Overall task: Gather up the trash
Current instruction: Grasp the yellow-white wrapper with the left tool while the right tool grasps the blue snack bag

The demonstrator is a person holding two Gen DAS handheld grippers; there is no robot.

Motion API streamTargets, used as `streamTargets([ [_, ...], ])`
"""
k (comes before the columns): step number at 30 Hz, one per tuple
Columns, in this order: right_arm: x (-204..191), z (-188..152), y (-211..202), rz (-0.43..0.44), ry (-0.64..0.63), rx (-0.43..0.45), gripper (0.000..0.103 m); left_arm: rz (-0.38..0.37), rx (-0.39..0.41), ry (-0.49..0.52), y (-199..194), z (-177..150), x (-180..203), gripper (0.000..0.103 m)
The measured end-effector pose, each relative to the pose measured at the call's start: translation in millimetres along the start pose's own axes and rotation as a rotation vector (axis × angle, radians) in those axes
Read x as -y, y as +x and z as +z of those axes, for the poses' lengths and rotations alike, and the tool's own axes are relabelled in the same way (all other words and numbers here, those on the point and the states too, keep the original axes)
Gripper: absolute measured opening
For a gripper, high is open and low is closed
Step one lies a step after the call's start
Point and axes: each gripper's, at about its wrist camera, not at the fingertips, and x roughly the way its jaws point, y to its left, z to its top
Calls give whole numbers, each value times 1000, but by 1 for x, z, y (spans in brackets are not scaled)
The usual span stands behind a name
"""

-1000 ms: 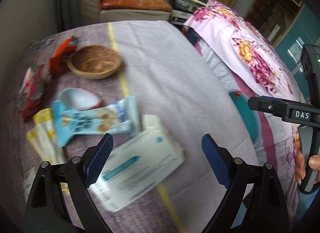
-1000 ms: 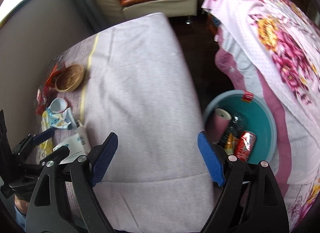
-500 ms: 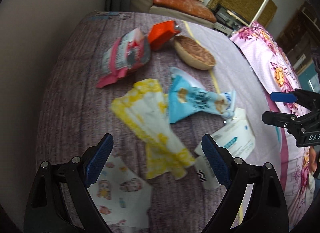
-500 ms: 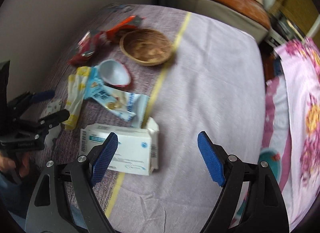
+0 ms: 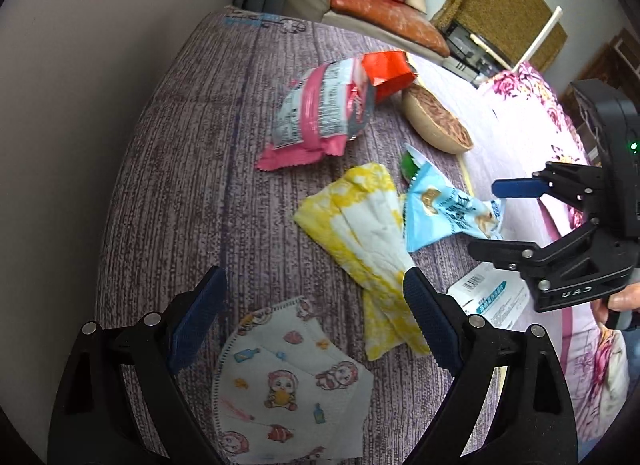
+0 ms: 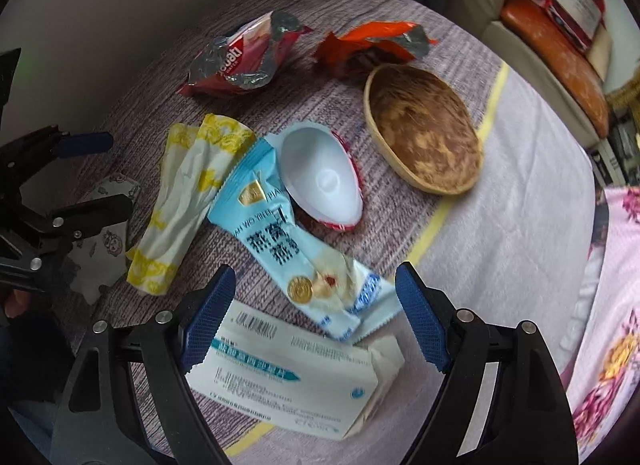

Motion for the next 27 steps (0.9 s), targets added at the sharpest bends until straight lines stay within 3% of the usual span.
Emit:
streamTargets([
  [5,-6,6,12,24,-59,3,78,-1,-5,-15,2,2,-4,90],
  [7,-8,4,15,27,-73,4,70,-7,-11,-18,5,3,-2,90],
  [8,-9,2,16,19,-79,6,53,-10,-14,-18,5,3,0,90],
  [9,-10,2,16,19,-77,11,44,-16,-17,-17,6,3,2,90],
  [12,-5,-4,7,34,-43,41,28,-26,-34,-3,11,4,13,90],
  [16,7,-13,-11,44,37,102,20,-44,-46,18,16,5,31,90],
  [21,23,-28,-30,42,120,155,16,-1,-57,32,29,6,50,90],
  [23,32,-32,-34,43,153,167,16,-7,-70,35,34,5,57,81],
  [26,45,-46,-44,49,216,184,16,48,-76,74,42,3,69,66],
  [27,50,-52,-48,53,248,193,16,74,-71,91,43,2,74,55],
])
